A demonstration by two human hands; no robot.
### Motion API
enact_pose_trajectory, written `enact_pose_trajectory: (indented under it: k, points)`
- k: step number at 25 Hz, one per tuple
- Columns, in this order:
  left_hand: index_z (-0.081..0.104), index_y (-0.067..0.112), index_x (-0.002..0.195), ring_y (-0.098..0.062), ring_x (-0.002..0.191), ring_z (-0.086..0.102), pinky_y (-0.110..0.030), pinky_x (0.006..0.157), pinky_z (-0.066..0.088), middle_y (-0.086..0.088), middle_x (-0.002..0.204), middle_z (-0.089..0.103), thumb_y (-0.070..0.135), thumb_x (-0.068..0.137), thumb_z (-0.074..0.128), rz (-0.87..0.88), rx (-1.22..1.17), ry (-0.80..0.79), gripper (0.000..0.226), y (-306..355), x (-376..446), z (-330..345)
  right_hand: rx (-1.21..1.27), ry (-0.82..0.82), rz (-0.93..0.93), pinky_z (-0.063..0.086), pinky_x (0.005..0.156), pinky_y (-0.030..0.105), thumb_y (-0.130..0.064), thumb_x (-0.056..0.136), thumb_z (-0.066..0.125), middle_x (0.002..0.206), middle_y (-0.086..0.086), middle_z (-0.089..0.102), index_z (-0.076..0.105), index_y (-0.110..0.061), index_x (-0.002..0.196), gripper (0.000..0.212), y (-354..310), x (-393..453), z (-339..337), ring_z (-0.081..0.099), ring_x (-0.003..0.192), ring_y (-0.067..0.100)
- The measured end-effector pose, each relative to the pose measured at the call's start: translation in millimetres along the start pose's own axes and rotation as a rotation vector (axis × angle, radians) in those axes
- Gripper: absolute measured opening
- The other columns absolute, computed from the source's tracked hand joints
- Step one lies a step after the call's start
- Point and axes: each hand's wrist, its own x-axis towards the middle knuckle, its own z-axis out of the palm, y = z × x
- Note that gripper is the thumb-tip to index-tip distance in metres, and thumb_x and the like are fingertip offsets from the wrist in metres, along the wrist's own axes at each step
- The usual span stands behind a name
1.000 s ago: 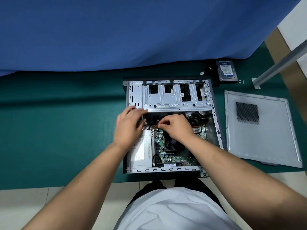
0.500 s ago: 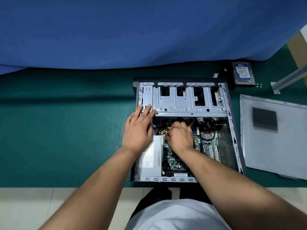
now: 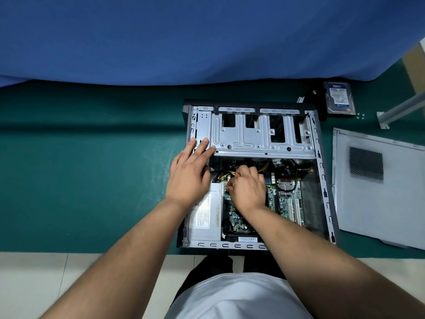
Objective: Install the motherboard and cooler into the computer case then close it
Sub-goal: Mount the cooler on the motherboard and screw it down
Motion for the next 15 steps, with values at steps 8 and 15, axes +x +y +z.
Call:
enact_pose_trajectory:
  k: [8,15]
  points:
    - [0.043,0.034,0.152,-0.012,0.158,0.008,-0.045,0.121,0.026,0.014,0.166,0.029,0.020,0.092,0.052,-0.012,-0.023,0.006,0.062,0.1,-0.4,0.1,-0.005,0.003,0.000,0.034,0.093,0.037,-0.031,0.092,0.067,0.125,-0.004,0.052,0.076,-0.027,0.101,0.013,-0.5,-2.3,-1.2,0.042,0.116,0.022]
    - [0.041,0.035,0.153,-0.011,0.158,0.006,-0.045,0.121,0.025,0.015,0.166,0.026,0.021,0.093,0.051,-0.020,-0.014,-0.008,0.063,0.0,-0.1,-0.3,-0.050,-0.010,-0.017,0.034,0.096,0.037,-0.030,0.095,0.063,0.127,-0.004,0.051,0.075,-0.026,0.109,0.019,-0.9,0.6,-1.3,0.042,0.119,0.023]
